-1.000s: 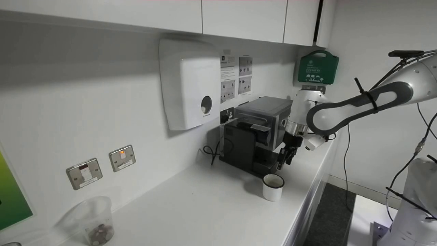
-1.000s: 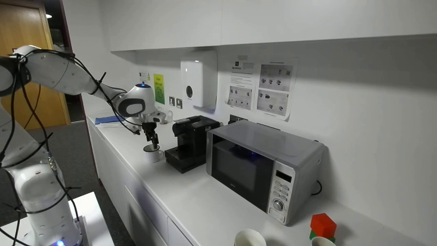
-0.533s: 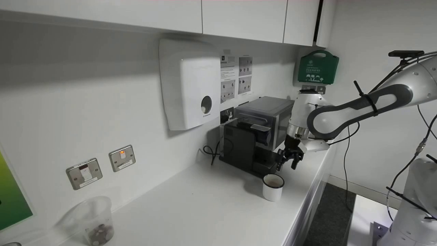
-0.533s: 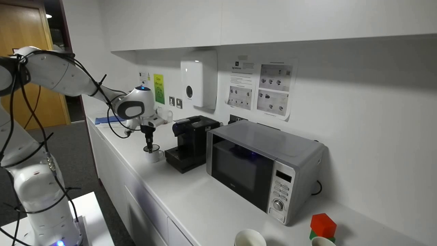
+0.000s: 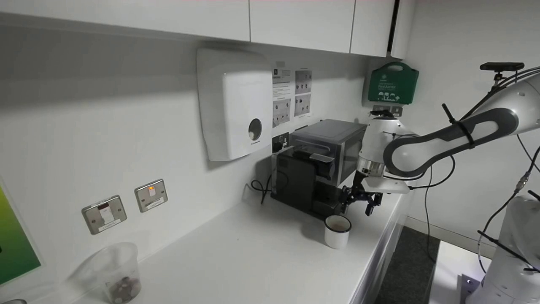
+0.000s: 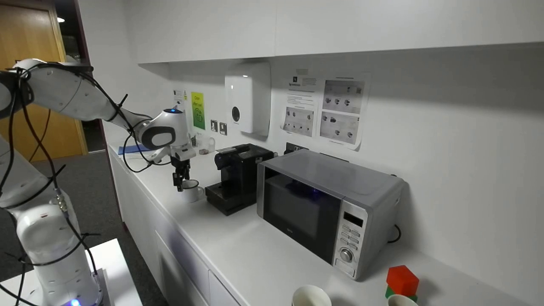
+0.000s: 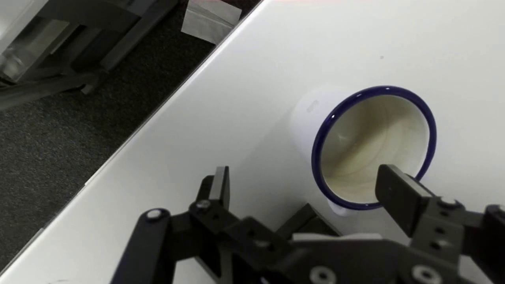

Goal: Put the cup on the coffee maker and then remove it and put it back on the table

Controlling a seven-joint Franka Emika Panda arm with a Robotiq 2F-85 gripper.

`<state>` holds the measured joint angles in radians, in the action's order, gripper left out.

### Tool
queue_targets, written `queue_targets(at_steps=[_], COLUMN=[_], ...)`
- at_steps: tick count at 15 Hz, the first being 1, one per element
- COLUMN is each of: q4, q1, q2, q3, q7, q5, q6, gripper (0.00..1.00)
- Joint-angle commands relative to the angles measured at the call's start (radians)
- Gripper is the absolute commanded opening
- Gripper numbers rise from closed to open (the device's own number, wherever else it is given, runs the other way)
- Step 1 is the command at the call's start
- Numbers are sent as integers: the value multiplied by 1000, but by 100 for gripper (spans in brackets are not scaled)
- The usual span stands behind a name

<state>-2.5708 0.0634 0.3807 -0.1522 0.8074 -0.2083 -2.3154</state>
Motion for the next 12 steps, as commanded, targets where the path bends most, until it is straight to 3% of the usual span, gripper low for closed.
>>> queue_targets(at_steps=[1, 12], q4=[-35, -16], q1=[-19, -29], q2=[38, -53], q3=[-38, -58], q7=[102, 201], q5=[11, 123], q6=[-48, -88], gripper=[100, 100])
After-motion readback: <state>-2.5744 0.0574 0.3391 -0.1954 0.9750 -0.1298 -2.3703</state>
